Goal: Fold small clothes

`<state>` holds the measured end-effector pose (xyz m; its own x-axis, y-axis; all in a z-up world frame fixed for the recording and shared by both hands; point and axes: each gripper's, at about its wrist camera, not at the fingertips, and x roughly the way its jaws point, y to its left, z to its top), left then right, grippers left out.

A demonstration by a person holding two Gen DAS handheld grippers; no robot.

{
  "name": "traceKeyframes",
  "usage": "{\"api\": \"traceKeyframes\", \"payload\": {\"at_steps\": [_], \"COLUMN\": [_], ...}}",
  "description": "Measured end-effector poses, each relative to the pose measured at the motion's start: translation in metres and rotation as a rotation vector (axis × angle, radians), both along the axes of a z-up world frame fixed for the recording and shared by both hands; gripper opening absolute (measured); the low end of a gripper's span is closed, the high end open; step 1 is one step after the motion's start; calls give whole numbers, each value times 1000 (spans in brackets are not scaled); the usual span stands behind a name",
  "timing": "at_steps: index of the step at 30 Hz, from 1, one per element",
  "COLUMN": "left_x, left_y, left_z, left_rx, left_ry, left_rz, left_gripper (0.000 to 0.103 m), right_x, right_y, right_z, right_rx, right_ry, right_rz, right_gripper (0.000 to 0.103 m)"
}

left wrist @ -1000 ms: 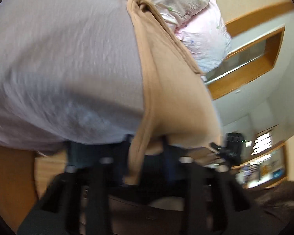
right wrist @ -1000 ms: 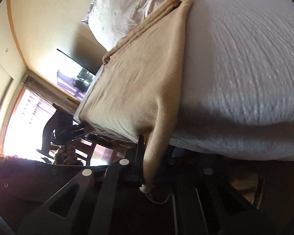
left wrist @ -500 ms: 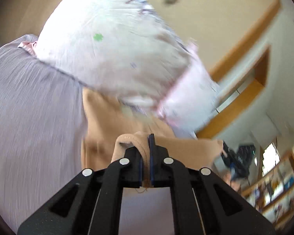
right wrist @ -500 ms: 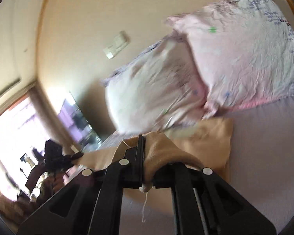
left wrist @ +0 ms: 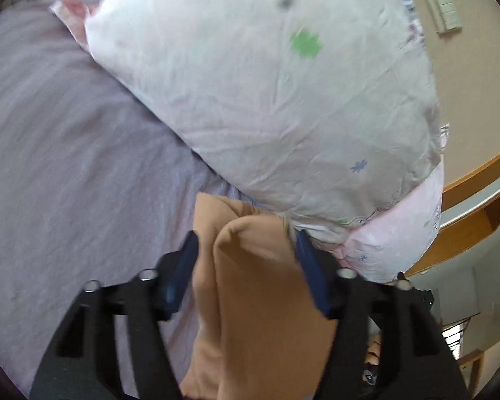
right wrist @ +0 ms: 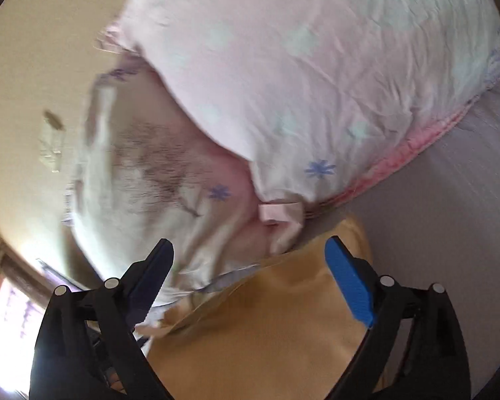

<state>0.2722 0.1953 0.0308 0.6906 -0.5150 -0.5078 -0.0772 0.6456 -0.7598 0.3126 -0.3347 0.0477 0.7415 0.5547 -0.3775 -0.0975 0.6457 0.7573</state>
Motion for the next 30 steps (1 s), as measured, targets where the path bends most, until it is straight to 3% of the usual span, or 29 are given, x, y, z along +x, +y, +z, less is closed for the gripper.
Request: {"api": "traceKeyframes", "payload": {"at_steps": [4, 7, 10, 14, 15, 17, 18, 19, 24, 28, 30], "left_x": [-32, -44, -48, -45, -44, -41, -39, -38, -30, -12, 1], "left_y": [3, -10, -29, -51, -55, -58, -57, -57, -96, -190, -249], "left_z": [12, -1, -14, -30, -28, -31, -35, -32, 30, 83, 87], "left_rx": [92, 132, 166, 182, 202, 196, 128, 116, 150, 157, 133], "left_ry": [0, 53, 104, 162, 152, 179, 190, 189, 50, -105, -129], "left_rz": [-42, -105, -169, -198, -166, -148, -153, -137, -195, -378, -492], "left_gripper": [67, 68, 68, 66, 63, 30, 23, 22, 21, 21, 23], "right_x": [-44, -65, -57, -60, -60, -59, -58, -57, -61, -72, -73], "right_y": [-1, -10, -13, -21, -22, -25, -27, -29, -44, -55, -58], "right_z": [-3, -18, -25, -25, -25, -25, -26, -27, -21, -11, -10], "right_rx": [-62, -40, -11, 1, 6, 22, 31, 40, 56, -9, -73], "right_ry": [-81, -143, -97, -111, -114, -112, -104, -94, -98, -120, -110], "right_rz": [52, 28, 14, 15, 16, 19, 19, 18, -27, -97, -130], "right_gripper": [96, 97, 97, 97, 97, 97, 97, 97, 97, 97, 97]}}
